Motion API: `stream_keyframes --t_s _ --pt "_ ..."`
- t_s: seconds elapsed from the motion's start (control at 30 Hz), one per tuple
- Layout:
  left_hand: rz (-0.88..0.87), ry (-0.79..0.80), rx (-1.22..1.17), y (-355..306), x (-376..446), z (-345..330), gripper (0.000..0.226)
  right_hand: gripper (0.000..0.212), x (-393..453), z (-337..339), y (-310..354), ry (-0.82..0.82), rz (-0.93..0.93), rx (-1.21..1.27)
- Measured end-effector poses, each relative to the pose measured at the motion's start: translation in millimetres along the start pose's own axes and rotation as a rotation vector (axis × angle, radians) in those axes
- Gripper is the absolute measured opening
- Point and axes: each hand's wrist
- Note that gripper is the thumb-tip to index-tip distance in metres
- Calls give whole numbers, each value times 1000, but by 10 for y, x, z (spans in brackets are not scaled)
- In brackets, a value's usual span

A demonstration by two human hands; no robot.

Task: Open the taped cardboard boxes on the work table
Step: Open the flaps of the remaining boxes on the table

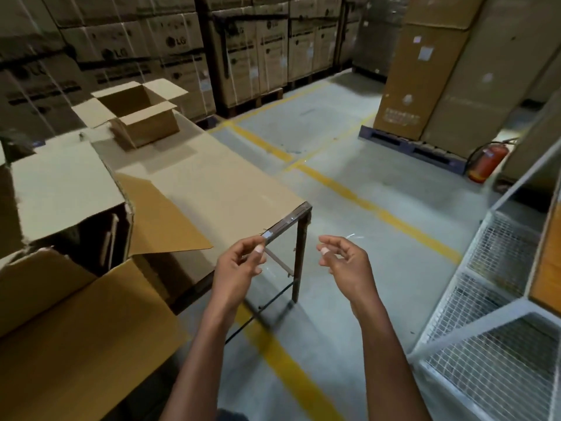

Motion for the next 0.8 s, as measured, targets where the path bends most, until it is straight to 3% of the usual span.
stream_keyframes --t_s 0.2,0.4,0.6,0.8 --pt "54 -112 43 291 619 -271 15 20 843 14 88 89 -88 -26" --pt "92 -168 43 743 1694 -724 16 22 2022 -133 426 209 -44 -118" --pt "123 -121 -41 942 3115 -1477 15 23 3303 81 760 175 -50 -178" --pt "74 -219 -68 866 4249 -1802 15 23 4535 151 1097 172 -72 -168"
Point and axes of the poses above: each hand's wrist, its own x-axis towards the middle knuckle, its own z-axis out of the back of the hand, y = z × x, and after that the axes turned 14 degrees about -z, right-handed
